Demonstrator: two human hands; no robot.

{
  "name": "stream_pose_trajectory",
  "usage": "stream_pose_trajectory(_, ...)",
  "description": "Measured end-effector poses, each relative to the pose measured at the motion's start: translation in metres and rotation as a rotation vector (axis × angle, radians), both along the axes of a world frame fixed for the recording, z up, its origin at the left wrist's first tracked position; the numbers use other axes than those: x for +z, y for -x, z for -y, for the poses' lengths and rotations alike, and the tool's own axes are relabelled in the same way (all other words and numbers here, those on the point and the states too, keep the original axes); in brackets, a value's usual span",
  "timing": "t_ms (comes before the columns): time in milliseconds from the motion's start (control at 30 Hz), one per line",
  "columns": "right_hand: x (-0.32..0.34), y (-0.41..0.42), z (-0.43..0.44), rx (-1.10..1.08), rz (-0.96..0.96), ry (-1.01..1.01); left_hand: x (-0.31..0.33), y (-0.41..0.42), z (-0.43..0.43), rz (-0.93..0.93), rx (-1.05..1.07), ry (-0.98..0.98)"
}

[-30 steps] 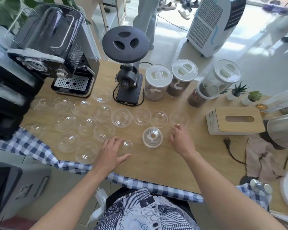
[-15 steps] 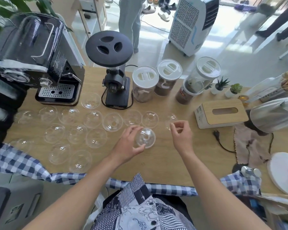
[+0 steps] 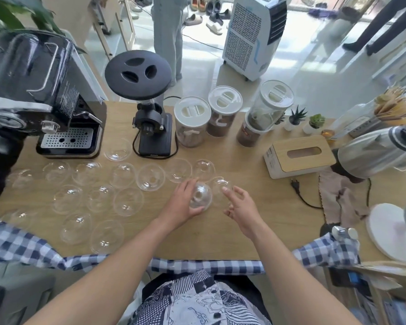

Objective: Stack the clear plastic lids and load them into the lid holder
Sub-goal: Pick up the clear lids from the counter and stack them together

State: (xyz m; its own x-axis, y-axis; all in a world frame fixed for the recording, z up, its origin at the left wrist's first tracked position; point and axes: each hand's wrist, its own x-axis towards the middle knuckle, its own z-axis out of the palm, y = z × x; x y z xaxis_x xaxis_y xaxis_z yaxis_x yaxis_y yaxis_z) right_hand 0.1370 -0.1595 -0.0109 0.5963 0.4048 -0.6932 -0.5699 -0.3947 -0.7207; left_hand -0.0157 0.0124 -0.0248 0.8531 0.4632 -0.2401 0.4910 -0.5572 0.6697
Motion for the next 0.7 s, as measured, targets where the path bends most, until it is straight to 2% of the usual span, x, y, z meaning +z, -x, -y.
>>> stream_pose_trajectory(300, 0.001, 0.024, -0.021, 0.228, 0.107, 0.019, -0.001, 0.023, 0.004, 0.010, 0.123, 0.080)
stream_pose_trajectory(600, 0.001, 0.034, -0.036, 0.249, 0.086, 0.055, -0.008, 0.036, 0.004, 0.002, 0.167, 0.180)
stream_pose_trajectory(700, -0.003, 0.038, -0.037, 0.238, 0.063, 0.034, -0.009, 0.038, 0.005, 0.005, 0.169, 0.157)
